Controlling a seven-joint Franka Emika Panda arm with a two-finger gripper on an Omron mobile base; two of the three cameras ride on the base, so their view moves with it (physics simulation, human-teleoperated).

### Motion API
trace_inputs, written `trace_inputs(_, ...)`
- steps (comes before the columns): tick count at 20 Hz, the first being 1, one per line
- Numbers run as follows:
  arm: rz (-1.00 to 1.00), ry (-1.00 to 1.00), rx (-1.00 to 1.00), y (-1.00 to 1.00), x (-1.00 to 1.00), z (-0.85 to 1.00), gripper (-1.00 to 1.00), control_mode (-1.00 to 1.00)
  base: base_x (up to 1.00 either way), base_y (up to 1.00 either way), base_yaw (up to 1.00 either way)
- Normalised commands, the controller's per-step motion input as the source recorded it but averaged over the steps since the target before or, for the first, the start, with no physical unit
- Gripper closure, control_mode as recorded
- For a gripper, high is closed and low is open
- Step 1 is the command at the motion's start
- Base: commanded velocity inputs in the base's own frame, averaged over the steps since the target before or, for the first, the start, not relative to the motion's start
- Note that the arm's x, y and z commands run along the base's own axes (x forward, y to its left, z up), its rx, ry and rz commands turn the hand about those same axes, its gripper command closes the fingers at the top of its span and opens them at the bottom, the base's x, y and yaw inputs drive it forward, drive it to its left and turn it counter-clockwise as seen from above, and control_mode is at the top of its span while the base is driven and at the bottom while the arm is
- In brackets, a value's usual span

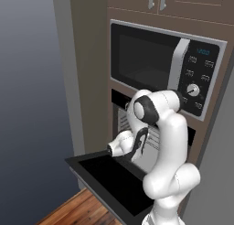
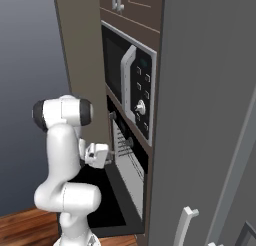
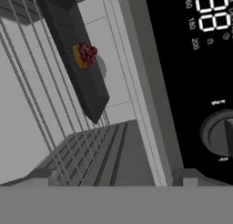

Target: Take the baked cake out of the oven and place it on the plate for cooling. Then close the oven door.

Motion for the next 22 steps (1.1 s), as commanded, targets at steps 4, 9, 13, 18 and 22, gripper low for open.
trace_inputs(4, -0.02, 0.00, -0.06, -0.37, 0.25, -0.29, -1.00, -1.00, 0.00, 0.00, 0.00)
trace_inputs(9, 0.00, 0.02, -0.05, -0.20, 0.29, -0.37, -1.00, -1.00, 0.00, 0.00, 0.00)
trace_inputs(13, 0.00, 0.03, -0.05, -0.11, 0.42, -0.37, -1.00, -1.00, 0.00, 0.00, 0.00)
trace_inputs(18, 0.00, 0.08, -0.04, -0.03, 0.42, -0.40, -1.00, -1.00, 0.00, 0.00, 0.00)
trace_inputs(22, 0.00, 0.08, -0.03, -0.02, 0.44, -0.37, -1.00, -1.00, 0.00, 0.00, 0.00)
